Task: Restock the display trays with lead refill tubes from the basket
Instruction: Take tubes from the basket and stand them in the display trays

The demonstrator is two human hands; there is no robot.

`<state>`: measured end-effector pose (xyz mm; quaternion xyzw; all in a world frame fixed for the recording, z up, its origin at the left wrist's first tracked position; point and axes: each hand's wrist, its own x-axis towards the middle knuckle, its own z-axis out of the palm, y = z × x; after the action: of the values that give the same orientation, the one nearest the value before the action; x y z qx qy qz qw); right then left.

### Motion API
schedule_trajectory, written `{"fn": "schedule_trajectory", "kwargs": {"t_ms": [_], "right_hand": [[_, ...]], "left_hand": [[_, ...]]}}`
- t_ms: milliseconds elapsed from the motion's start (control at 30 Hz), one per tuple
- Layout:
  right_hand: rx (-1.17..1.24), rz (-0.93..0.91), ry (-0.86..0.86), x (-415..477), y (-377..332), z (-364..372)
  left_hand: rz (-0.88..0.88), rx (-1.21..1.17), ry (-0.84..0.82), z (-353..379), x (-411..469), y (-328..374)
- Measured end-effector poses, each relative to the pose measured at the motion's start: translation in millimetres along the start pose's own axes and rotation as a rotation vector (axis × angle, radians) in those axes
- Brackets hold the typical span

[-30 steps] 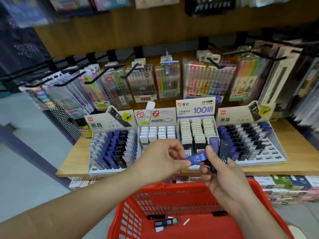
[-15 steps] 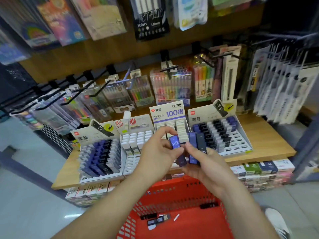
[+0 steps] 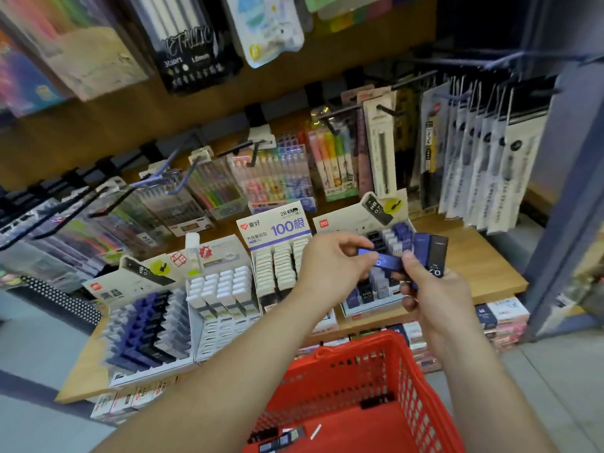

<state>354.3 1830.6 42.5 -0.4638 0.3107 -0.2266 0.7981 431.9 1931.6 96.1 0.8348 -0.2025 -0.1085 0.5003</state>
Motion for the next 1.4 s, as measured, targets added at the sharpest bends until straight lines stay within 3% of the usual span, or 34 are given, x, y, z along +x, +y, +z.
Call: {"fn": "schedule_trajectory", "kwargs": {"t_ms": [200,367,900,1200,1400], "right_hand": [[0.010,0.055,0.223,32,5,-21],[0.104,0.212,0.275,35,25,-49],[0.240,0.147,0.233,35,37,-58],[0.313,0.244,0.227,32,27,-58],[0.337,0.206,0.197,31,24,-58]], "left_hand": [[0.099,0.173,0.005,33,40,1],[0.189,0.400,0.010,40,69,-5],[0.363,0.741,-0.108,93,104,-26],[0.443,0.727,-0.108,104,115,-30],[0.319,0.701,-0.106,110,119,-32]]}}
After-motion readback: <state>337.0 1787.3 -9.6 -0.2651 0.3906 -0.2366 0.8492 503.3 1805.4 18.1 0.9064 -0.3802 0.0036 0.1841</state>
